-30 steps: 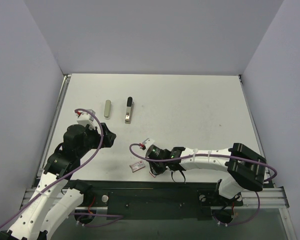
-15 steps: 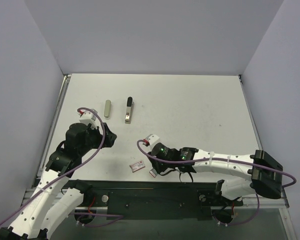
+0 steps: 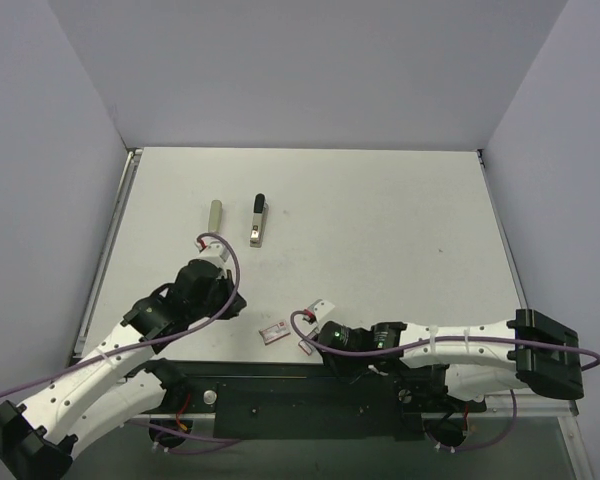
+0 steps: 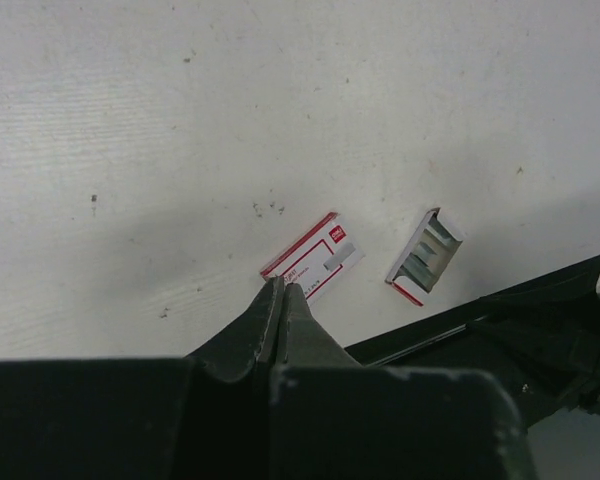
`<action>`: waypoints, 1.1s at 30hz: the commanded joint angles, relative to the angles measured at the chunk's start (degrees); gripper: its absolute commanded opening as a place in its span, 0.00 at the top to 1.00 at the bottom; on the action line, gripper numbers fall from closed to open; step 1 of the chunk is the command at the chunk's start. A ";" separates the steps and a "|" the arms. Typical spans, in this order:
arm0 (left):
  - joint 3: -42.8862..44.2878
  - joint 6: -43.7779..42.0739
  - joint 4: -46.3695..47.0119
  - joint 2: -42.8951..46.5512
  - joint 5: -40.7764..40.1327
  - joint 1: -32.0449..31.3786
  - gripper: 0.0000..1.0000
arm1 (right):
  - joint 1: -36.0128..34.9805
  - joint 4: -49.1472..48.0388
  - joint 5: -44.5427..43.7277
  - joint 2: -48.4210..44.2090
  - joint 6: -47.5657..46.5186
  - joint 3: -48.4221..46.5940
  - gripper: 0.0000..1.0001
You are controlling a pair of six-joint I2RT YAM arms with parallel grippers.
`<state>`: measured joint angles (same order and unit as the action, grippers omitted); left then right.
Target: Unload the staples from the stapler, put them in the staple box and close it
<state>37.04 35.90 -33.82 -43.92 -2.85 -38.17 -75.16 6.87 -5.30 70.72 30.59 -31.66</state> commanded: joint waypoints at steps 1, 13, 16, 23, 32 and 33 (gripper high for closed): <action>-1.79 4.88 1.22 0.06 -5.66 -3.13 1.00 | -1.05 -3.53 -3.57 -2.16 6.06 2.82 0.87; -8.82 8.84 5.87 -2.83 -5.15 -6.47 1.00 | -2.01 -10.74 -5.16 2.31 10.01 2.48 1.00; -9.70 9.10 6.93 -3.54 -4.45 -6.91 1.00 | -2.19 -11.88 -5.16 3.98 11.15 2.04 1.00; -12.16 9.10 10.44 -6.43 -1.99 -7.35 1.00 | -2.28 -14.43 -6.92 7.50 13.53 1.34 1.00; -14.80 8.84 16.42 -12.85 1.27 -7.97 1.00 | -2.10 -15.14 -9.55 12.60 15.38 -0.77 1.00; -14.89 8.84 17.03 -13.12 1.44 -7.97 1.00 | -2.10 -15.14 -9.73 12.86 15.73 -1.03 1.00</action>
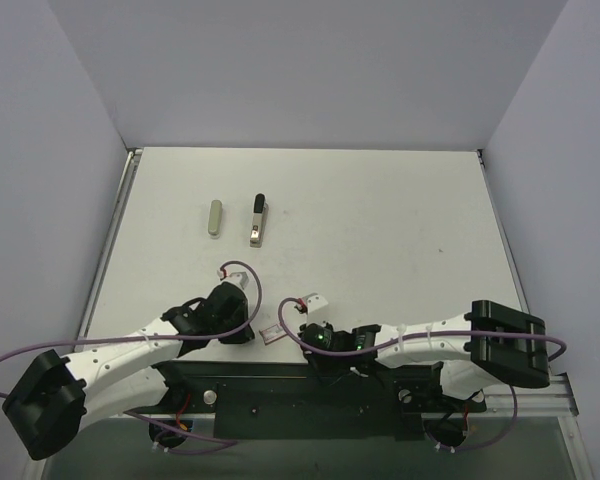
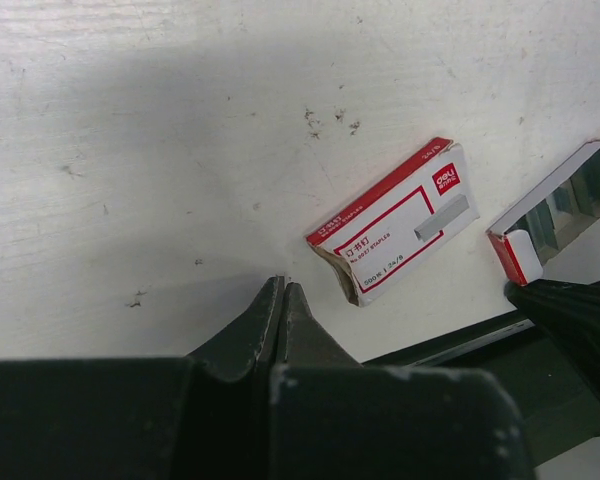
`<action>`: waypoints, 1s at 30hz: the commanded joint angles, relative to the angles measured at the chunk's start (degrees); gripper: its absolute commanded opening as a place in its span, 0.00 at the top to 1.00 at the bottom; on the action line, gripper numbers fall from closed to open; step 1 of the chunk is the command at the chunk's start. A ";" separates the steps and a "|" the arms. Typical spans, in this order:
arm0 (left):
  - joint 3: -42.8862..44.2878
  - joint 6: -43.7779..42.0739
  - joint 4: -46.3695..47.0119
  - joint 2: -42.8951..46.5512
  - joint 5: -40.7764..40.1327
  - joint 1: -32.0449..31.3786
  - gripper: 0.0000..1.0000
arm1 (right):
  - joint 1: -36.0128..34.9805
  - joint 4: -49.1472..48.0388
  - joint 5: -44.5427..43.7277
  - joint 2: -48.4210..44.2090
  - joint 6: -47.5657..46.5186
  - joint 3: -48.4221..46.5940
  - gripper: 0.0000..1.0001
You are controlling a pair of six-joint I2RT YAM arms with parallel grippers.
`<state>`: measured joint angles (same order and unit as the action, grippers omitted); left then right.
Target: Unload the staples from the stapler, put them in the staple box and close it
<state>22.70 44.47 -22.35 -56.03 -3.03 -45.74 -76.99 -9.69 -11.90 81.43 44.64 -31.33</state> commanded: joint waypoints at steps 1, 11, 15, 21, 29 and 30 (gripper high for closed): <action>-0.72 0.27 5.74 -1.62 1.71 -0.49 1.00 | -0.09 1.43 -3.91 2.50 1.76 -1.45 1.00; -1.87 0.09 10.21 -5.58 2.68 -0.76 1.00 | 2.37 1.52 -5.76 4.35 1.24 -3.21 1.00; -1.96 -0.17 11.80 -7.42 3.03 -0.76 1.00 | 3.86 1.52 -6.47 4.97 0.36 -3.47 1.00; -1.17 -1.05 11.98 -8.83 2.41 -0.76 1.00 | 5.71 1.26 -6.20 4.97 -1.05 -3.56 1.00; 1.03 -2.72 12.41 -12.17 1.62 -0.58 1.00 | 7.03 1.52 -5.76 4.35 -2.63 -3.91 1.00; 1.29 -2.89 12.68 -12.87 1.71 -0.58 1.00 | 7.03 1.87 -5.68 4.09 -2.89 -4.00 1.00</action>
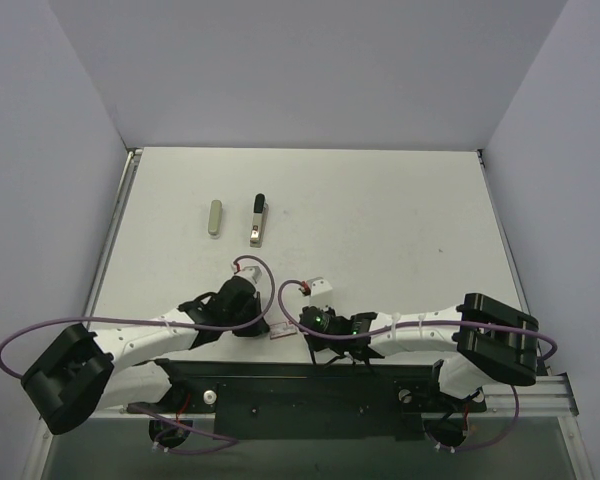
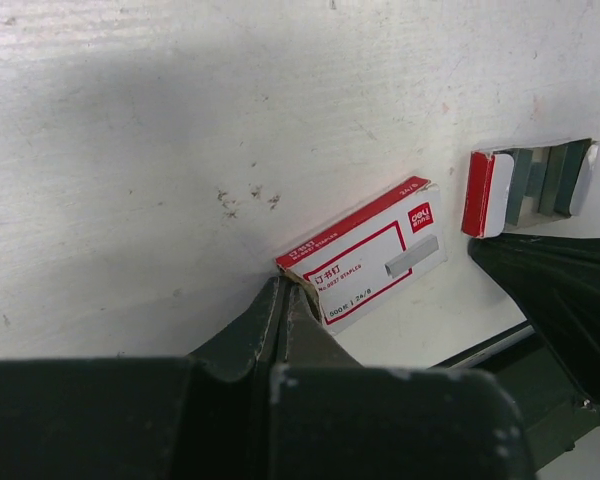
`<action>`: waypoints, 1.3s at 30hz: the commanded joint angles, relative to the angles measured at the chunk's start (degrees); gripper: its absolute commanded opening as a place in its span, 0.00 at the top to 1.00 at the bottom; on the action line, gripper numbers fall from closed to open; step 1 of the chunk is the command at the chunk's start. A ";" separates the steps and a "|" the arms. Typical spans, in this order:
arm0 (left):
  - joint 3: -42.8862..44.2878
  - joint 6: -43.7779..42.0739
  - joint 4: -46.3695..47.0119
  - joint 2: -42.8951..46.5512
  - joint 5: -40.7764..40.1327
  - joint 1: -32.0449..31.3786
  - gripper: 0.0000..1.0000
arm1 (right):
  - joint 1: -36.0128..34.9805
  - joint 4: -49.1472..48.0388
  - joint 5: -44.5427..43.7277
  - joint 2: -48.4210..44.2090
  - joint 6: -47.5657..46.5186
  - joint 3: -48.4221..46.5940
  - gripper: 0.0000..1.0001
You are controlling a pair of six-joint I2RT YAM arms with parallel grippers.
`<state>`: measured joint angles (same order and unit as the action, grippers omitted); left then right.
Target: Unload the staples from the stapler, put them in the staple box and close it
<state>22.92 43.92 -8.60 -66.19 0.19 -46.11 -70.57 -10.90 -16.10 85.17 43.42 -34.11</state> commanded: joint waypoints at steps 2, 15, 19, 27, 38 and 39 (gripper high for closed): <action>1.51 -2.61 -0.45 -3.85 -1.33 -0.30 1.00 | 0.69 3.60 -1.39 -0.26 -1.85 -1.31 1.00; 2.13 -3.14 2.27 -7.28 -0.19 -0.21 1.00 | -0.01 13.24 -1.99 -16.33 -0.36 0.62 0.77; 2.13 -3.40 2.36 -7.28 -0.19 -0.39 1.00 | 1.57 17.57 -5.34 -19.33 0.79 1.50 0.71; 1.87 -3.58 2.45 -6.76 -0.19 -0.39 1.00 | 6.58 17.67 -5.44 -21.62 4.57 5.63 0.68; 1.78 -3.75 2.89 -7.02 -0.19 -0.39 1.00 | 8.43 14.51 -4.21 -19.95 8.26 7.83 0.73; 1.69 -3.76 2.89 -7.02 -0.19 -0.39 1.00 | 8.51 14.06 -4.12 -19.86 8.43 7.83 0.71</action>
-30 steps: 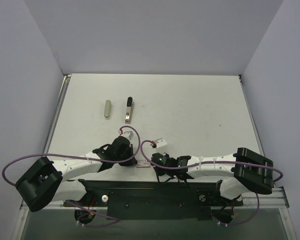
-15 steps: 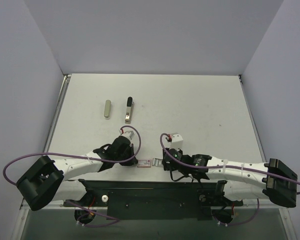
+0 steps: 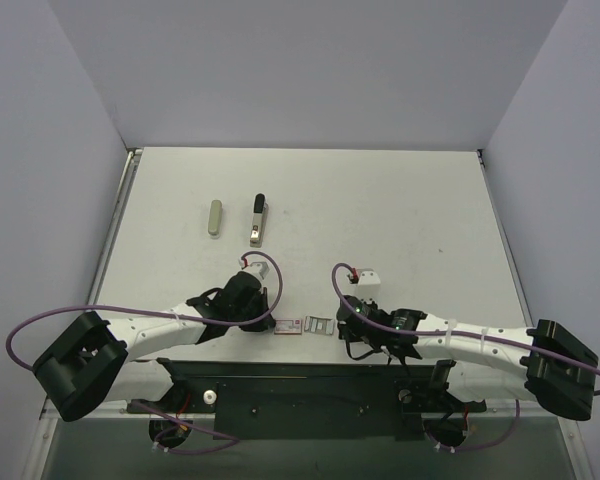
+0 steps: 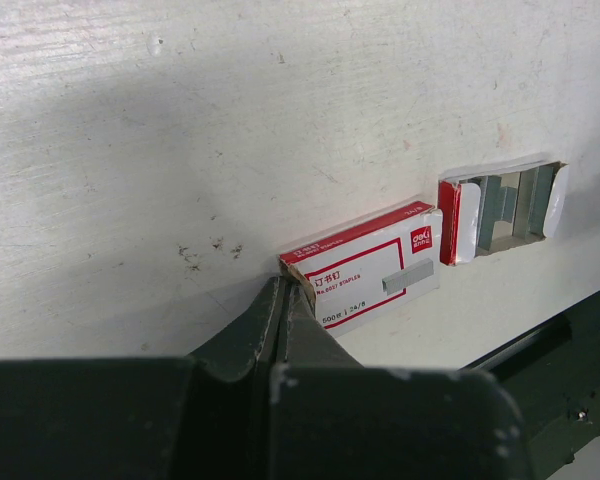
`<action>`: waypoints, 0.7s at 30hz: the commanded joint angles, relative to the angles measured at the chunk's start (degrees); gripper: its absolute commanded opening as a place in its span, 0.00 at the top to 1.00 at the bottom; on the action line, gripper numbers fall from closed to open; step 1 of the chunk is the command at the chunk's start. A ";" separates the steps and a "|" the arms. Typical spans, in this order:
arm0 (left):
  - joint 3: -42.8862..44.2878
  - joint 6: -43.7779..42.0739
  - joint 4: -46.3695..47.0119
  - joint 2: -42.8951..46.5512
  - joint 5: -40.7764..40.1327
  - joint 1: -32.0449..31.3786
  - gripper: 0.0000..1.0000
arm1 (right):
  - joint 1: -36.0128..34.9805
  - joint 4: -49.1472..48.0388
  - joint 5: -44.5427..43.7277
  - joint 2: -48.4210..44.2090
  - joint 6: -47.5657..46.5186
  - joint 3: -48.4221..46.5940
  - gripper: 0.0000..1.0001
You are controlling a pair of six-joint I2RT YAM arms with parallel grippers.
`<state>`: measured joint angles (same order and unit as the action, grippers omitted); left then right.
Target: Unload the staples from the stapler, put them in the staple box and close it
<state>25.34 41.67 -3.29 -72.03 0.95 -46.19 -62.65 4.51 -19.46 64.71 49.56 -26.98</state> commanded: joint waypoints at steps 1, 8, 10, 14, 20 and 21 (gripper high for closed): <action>-0.73 -1.50 -2.42 -1.18 -0.95 -0.21 1.00 | 0.69 -1.87 -0.49 1.03 2.64 0.79 0.71; -1.35 -1.50 -1.90 -1.18 -0.95 -0.30 1.00 | 0.95 -3.90 0.30 2.88 3.96 0.70 0.72; -1.52 -1.50 -1.90 -1.10 -0.95 -0.21 1.00 | 1.04 -3.99 0.30 3.23 4.49 0.88 0.73; -1.61 -1.50 -1.81 -1.18 -0.95 -0.21 1.00 | 1.31 -6.79 1.35 3.93 5.11 1.32 0.72; -1.79 -1.59 -1.90 -0.83 -0.95 -0.21 1.00 | 1.39 -7.76 2.15 6.30 5.55 0.79 0.70; -1.79 -1.51 -1.90 -0.66 -0.95 -0.21 1.00 | 1.39 -7.94 2.15 6.40 5.72 0.79 0.70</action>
<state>25.10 41.47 -2.72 -72.03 0.95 -46.19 -61.54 -2.33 -17.28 70.11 54.04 -26.28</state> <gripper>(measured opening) 0.021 0.297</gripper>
